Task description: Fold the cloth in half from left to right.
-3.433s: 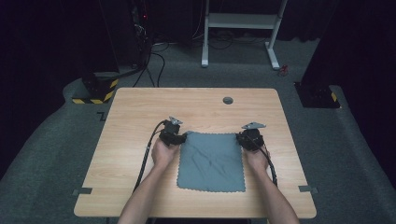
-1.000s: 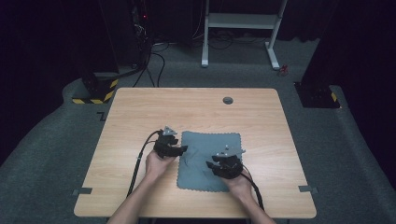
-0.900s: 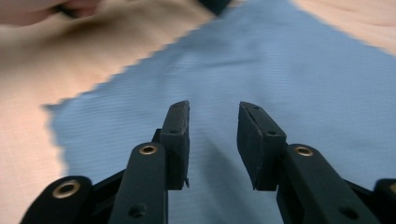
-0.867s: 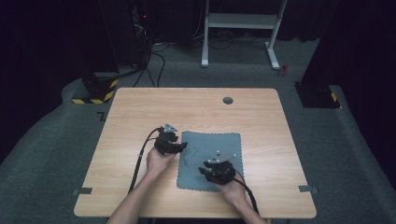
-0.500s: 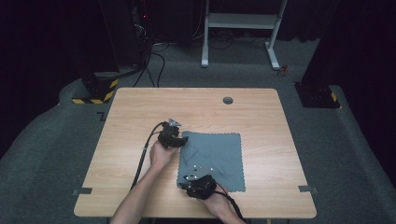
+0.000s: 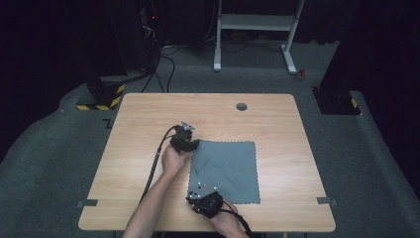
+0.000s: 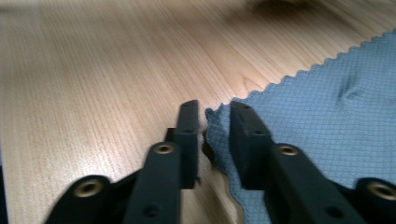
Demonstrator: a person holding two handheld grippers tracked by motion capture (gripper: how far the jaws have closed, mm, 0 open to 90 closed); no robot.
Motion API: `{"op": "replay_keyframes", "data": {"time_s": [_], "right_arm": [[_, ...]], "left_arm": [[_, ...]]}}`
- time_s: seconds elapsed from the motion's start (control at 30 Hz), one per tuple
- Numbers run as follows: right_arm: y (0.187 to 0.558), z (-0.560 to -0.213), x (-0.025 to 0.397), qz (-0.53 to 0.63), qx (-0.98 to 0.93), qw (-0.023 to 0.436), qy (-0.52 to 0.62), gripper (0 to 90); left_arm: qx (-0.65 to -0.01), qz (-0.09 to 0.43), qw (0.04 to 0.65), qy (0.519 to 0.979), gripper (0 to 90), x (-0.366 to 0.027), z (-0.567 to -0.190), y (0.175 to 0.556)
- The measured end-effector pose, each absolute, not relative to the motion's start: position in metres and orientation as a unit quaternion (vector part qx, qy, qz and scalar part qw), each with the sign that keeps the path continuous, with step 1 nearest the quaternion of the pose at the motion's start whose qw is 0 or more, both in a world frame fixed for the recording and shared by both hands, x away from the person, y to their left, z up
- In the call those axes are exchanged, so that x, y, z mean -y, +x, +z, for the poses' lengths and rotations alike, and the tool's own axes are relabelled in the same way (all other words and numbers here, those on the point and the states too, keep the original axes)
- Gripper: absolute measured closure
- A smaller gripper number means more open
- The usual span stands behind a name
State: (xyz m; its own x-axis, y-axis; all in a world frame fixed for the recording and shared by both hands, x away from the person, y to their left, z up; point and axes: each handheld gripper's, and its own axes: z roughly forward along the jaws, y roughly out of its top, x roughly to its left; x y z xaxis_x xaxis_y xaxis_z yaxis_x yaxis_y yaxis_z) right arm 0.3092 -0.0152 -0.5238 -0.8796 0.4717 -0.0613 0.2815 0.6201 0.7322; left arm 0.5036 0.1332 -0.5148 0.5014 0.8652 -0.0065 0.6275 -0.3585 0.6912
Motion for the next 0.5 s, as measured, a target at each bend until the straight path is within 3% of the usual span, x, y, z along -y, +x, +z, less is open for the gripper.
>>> {"op": "replay_keyframes", "data": {"time_s": [0.17, 0.27, 0.37, 0.5], "right_arm": [[0.3073, -0.5233, 0.0139, 0.374, -0.89, 0.139, 0.222, 83.8], [0.3069, -0.5232, 0.0133, 0.371, -0.89, 0.145, 0.22, 87.7], [0.307, -0.5222, 0.0126, 0.365, -0.893, 0.149, 0.218, 89.4], [0.3085, -0.5229, 0.0148, 0.373, -0.89, 0.139, 0.223, 90.0]], "left_arm": [[-0.46, 0.172, 0.314, 0.813, 66.9, -0.1292, -0.5115, 0.5062], [-0.467, 0.165, 0.325, 0.806, 80.0, -0.1272, -0.5124, 0.507], [-0.47, 0.156, 0.331, 0.803, 87.7, -0.1273, -0.5129, 0.5084], [-0.472, 0.148, 0.337, 0.801, 89.1, -0.1295, -0.5132, 0.5098]]}}
